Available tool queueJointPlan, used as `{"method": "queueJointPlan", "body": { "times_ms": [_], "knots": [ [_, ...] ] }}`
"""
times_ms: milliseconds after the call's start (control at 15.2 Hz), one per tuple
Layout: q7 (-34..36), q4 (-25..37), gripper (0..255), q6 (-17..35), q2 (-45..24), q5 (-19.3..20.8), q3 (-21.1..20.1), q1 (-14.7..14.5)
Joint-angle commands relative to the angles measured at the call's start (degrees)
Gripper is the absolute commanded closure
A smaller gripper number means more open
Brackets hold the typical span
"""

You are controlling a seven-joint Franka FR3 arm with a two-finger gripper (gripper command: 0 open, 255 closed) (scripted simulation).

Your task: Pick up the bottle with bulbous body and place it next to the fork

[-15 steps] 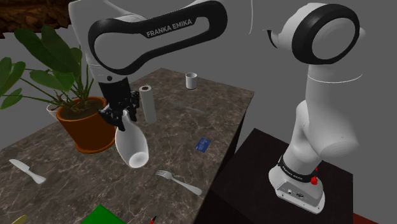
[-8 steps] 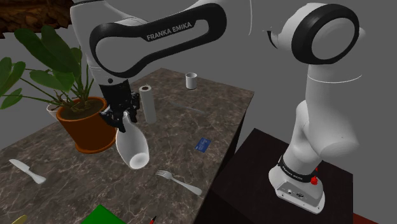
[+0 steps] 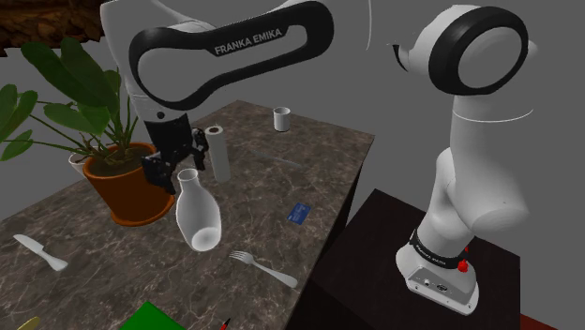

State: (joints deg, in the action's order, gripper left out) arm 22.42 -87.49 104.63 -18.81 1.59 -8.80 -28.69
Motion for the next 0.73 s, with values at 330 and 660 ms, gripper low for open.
{"method": "queueJointPlan", "body": {
  "times_ms": [330,660],
  "knots": [
    [-0.03,6.04,0,-6.27,0.21,-0.05,-0.05,-0.08],
    [-0.03,6.04,0,-6.27,0.21,-0.05,-0.05,-0.08]
  ]
}}
